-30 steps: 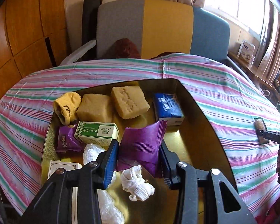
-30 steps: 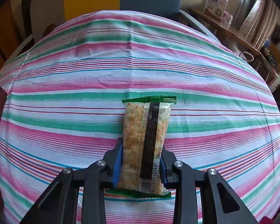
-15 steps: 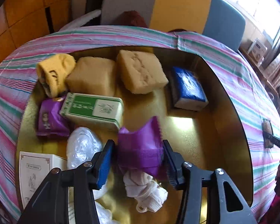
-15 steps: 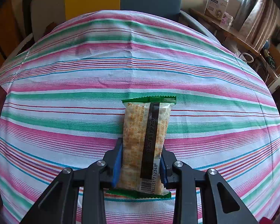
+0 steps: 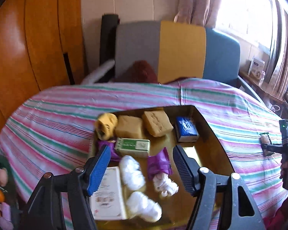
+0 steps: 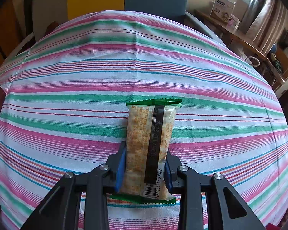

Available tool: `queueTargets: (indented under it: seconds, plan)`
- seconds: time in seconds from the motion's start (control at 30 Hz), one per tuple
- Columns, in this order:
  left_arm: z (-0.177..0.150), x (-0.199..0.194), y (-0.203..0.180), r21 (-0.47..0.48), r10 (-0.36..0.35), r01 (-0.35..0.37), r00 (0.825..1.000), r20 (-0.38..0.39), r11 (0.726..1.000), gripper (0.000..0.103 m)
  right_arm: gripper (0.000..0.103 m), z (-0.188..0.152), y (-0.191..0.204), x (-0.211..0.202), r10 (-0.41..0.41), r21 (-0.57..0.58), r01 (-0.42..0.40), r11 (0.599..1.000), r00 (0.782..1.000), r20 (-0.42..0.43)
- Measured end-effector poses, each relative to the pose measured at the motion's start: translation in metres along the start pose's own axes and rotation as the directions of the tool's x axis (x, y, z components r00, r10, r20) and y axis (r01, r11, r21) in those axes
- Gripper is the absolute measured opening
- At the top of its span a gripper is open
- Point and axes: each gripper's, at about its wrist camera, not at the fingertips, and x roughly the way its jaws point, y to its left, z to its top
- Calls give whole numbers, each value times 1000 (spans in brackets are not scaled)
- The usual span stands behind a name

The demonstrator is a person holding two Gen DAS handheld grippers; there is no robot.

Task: Organize objects
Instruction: 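Carry the cracker packet into the tray and open the right gripper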

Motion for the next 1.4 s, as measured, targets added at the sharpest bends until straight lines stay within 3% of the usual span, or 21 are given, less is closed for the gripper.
queueTargets:
  seconds: [0.13,0.23,0.4,0.53,0.67,0.87,1.0,1.17,1.27,1.37,1.4]
  plan:
    - [-5,-19,7,10,5,-5,1000,19,1000,69,32,3,11,-6,-46,-30,45,999,998,-31]
    - [-10,-22,13,-4,5,-5,1000,11,1000,69,32,2,29,-25,-22,-41,22,999,1000,-5]
    - [-20,-25,23,-27,7,-7,1000,2,1000,69,32,4,92,-78,117,-112,-107,988,989,88]
    - [-26,-25,32,-49,10,-10,1000,-6,999,69,32,-2,163,-122,250,-226,-214,950,957,147]
    - [-31,-24,42,-54,40,-41,999,-14,998,69,32,-13,233,-144,349,-319,-291,902,926,142]
    - [-41,-25,67,-88,93,-95,995,-16,992,69,32,-29,301,-129,400,-344,-360,867,915,51]
    - [-45,-24,80,-115,110,-111,994,-20,987,69,33,-33,333,-106,366,-354,-344,870,930,-4]
    - [-48,-22,84,-119,142,-145,989,-32,982,73,34,-38,349,-74,321,-328,-322,888,945,-58]
    - [-47,-24,85,-126,116,-117,993,-17,985,73,36,-40,349,-71,322,-330,-319,888,945,-48]
    - [-45,-29,85,-129,111,-110,994,5,985,73,50,-44,345,-72,327,-322,-321,891,944,-37]
    - [-45,-31,85,-133,116,-113,993,15,985,73,50,-45,343,-74,331,-318,-322,892,943,-27]
